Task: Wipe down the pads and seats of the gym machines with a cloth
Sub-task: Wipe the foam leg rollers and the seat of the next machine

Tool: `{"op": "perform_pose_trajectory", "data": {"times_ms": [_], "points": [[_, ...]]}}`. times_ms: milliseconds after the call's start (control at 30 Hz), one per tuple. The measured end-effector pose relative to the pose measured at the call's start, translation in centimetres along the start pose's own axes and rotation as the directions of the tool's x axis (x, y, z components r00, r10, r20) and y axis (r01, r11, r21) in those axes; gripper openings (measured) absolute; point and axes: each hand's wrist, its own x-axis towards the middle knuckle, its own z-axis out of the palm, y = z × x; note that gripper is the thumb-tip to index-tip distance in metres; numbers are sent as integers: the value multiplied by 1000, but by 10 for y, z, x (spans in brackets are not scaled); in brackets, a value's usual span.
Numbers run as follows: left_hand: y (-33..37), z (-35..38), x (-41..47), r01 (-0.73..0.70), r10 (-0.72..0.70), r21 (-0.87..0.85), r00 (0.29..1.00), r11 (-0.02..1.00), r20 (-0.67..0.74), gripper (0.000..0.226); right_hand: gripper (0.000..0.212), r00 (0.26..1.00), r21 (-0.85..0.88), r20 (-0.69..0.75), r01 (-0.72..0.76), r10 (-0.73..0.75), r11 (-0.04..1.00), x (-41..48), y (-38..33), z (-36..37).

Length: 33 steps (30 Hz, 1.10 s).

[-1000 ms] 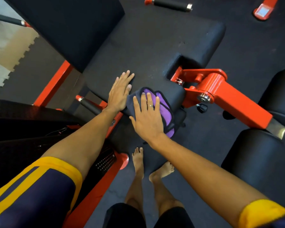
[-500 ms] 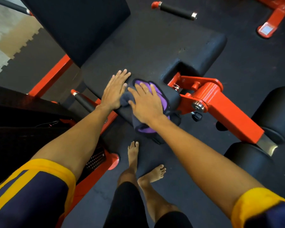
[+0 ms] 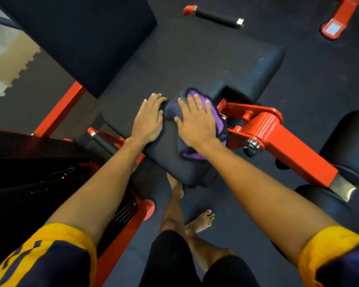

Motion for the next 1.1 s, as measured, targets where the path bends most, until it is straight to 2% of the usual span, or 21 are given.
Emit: {"op": "perform_pose_trajectory", "data": {"times_ms": [67,133,233,300,400,500,600,700,733,800,900,1000,1100], "points": [[1,0,2,-3,3,15,1000,1000,2,45,65,987,51,-1,-159,160,986,14,15,-2],[3,-1,6,-5,5,9,1000,1000,7,46,67,953,67,-83,-285,290,956,1,14,-2],[9,-1,18,-1,1,-12,1000,1000,3,49,72,946,37,-47,-318,319,947,-23,-7,1],[16,0,33,6,-5,-36,1000,999,24,54,73,929,74,-39,-365,369,928,-7,-7,-4],[28,5,61,-16,19,-41,998,999,64,58,71,840,227,25,-533,542,815,32,6,-16],[35,12,89,-28,30,-40,997,999,64,45,72,732,352,96,-659,675,665,40,-3,-23],[42,20,115,-54,56,-36,997,998,54,37,73,766,328,98,-628,636,706,37,1,-24],[43,25,129,-72,71,-2,995,997,73,40,71,709,398,158,-683,688,613,47,18,-25],[42,27,128,-69,68,6,995,998,75,41,71,709,392,158,-684,688,615,45,15,-25],[43,27,125,-73,73,-2,993,997,89,41,72,763,327,94,-631,640,704,28,-1,-21],[43,26,126,-66,70,-46,994,997,87,38,71,885,159,-65,-447,461,880,7,-14,-8],[41,24,126,-63,70,-79,994,995,82,36,67,915,97,-111,-377,387,921,31,6,-5],[42,25,126,-65,71,-70,993,995,89,41,64,926,71,-71,-366,371,928,78,35,-15]]}}
